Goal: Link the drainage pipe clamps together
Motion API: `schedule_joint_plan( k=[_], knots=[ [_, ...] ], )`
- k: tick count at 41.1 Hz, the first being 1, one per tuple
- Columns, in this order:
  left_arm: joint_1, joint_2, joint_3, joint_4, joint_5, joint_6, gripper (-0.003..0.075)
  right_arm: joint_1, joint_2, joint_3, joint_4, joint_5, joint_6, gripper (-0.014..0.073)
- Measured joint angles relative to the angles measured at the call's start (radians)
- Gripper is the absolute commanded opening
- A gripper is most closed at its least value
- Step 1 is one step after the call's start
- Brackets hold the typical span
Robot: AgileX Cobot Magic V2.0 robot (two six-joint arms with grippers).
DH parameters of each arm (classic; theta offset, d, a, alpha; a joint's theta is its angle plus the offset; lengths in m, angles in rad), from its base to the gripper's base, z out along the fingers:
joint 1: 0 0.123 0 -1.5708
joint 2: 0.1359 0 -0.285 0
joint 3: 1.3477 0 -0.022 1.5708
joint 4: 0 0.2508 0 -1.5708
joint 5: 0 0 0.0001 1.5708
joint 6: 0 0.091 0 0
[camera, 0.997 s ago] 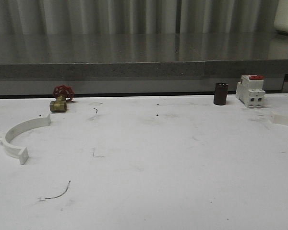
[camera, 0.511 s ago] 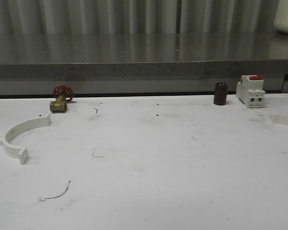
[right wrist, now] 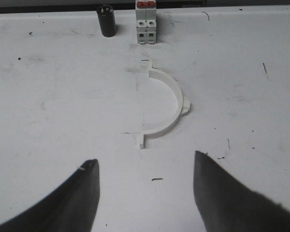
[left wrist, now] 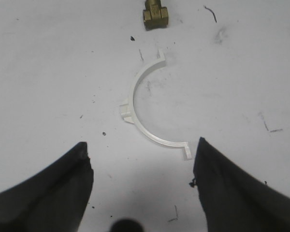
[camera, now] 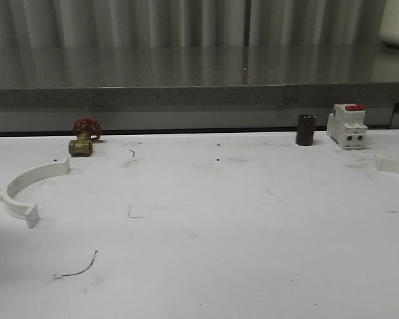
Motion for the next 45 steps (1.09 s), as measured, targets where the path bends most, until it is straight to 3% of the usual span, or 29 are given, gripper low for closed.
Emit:
schedule_joint_plan(
  k=[22, 45],
  knots=[
    [-0.012, 0.522, -0.260, 0.029, 0.051, -0.079, 0.0441, 0.000, 0.000, 0.000, 0.000, 0.000, 0.000, 0.0459],
    [-0.012, 0.683, -0.321, 0.035, 0.045, -0.120, 0.0440, 0.000, 0.000, 0.000, 0.000, 0.000, 0.000, 0.0459]
  ],
)
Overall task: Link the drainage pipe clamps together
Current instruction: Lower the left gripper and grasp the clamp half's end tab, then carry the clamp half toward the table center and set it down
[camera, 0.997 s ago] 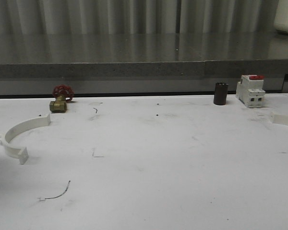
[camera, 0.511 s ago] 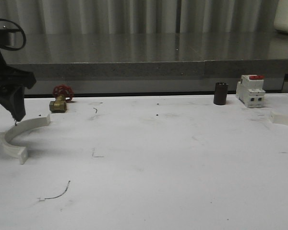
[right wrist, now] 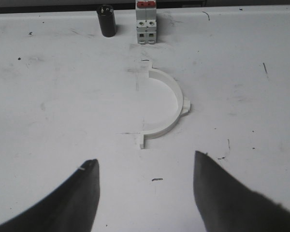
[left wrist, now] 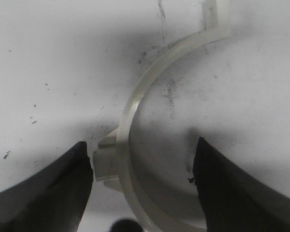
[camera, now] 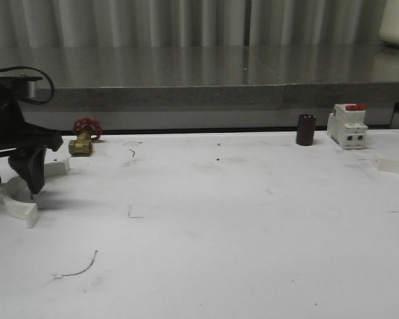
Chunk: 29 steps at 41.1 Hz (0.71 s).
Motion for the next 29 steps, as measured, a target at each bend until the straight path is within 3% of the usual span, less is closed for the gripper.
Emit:
schedule_joint_plan(
  k=[6, 12, 19, 29],
  knots=[
    [0.000, 0.007, 0.000, 0.000, -0.012, 0.000, 0.0399, 0.000, 0.000, 0.000, 0.000, 0.000, 0.000, 0.0459],
    [0.000, 0.007, -0.002, 0.002, -0.021, -0.002, 0.0221, 0.000, 0.000, 0.000, 0.000, 0.000, 0.000, 0.0459],
    [0.000, 0.007, -0.002, 0.002, -0.021, -0.002, 0.0090, 0.000, 0.000, 0.000, 0.000, 0.000, 0.000, 0.0459],
    [0.000, 0.007, -0.002, 0.002, -0.052, -0.002, 0.0006, 0.000, 0.000, 0.000, 0.000, 0.000, 0.000, 0.0459]
  ],
)
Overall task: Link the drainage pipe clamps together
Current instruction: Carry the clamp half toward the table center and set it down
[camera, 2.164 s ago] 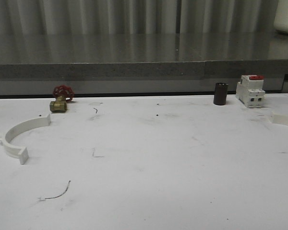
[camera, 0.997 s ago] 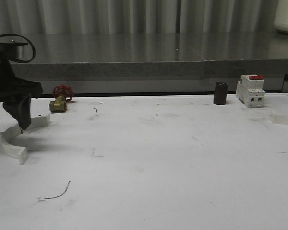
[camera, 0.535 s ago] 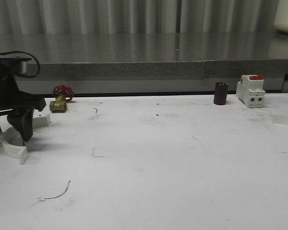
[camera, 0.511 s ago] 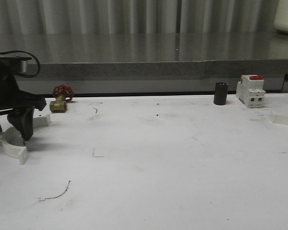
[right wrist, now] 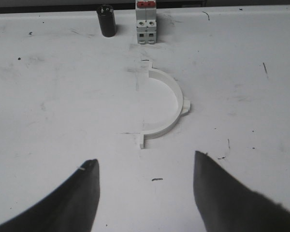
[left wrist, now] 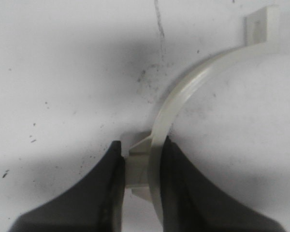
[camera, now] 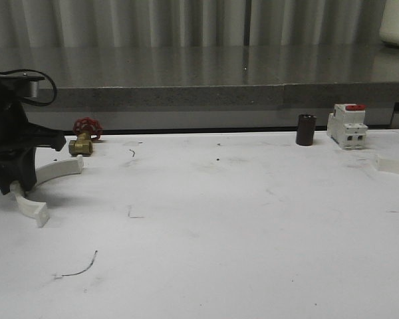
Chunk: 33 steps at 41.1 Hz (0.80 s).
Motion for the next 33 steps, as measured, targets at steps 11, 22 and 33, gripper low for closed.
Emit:
schedule_joint_plan(
  k=[11, 22, 33],
  knots=[
    [-0.014, -0.002, -0.005, 0.007, 0.041, -0.001, -0.0001, 0.000, 0.000, 0.000, 0.000, 0.000, 0.000, 0.0459],
    [-0.195, -0.028, -0.089, 0.078, 0.092, -0.171, 0.0001, 0.000, 0.000, 0.000, 0.000, 0.000, 0.000, 0.0459],
    [-0.393, 0.058, -0.242, 0.086, 0.116, -0.360, 0.0001, 0.000, 0.000, 0.000, 0.000, 0.000, 0.000, 0.0459]
  ],
)
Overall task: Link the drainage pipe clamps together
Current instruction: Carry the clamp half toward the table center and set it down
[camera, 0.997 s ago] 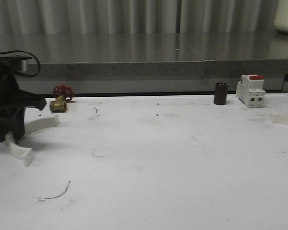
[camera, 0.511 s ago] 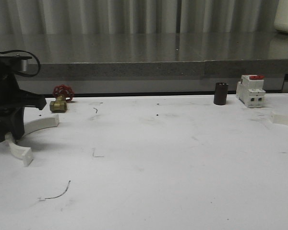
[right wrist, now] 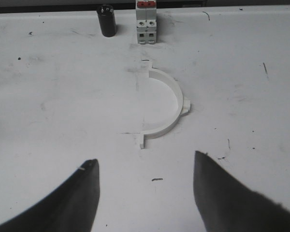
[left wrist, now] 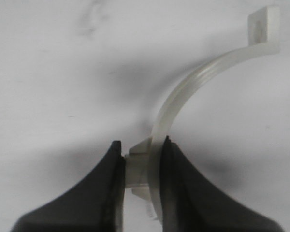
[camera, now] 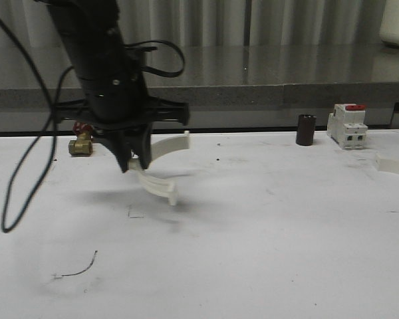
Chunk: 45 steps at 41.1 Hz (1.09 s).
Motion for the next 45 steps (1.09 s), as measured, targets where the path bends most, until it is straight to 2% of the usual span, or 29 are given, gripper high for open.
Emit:
schedule_joint_plan(
  k=[11, 27, 32, 41, 45],
  knots=[
    [-0.068, 0.129, -0.153, -0.002, 0.053, -0.122, 0.0001, 0.000, 0.000, 0.000, 0.000, 0.000, 0.000, 0.0459],
    [-0.076, 0.184, -0.213, -0.004, 0.126, -0.137, 0.0008, 0.000, 0.000, 0.000, 0.000, 0.000, 0.000, 0.0459],
    [-0.076, 0.184, -0.213, -0.004, 0.128, -0.137, 0.0082, 0.000, 0.000, 0.000, 0.000, 0.000, 0.000, 0.0459],
    [-0.076, 0.187, -0.213, -0.006, 0.128, -0.139, 0.0262, 0.000, 0.000, 0.000, 0.000, 0.000, 0.000, 0.0459],
    [-0.076, 0.187, -0.213, -0.014, 0.128, -0.139, 0.0304, 0.000, 0.000, 0.000, 0.000, 0.000, 0.000, 0.0459]
  ],
)
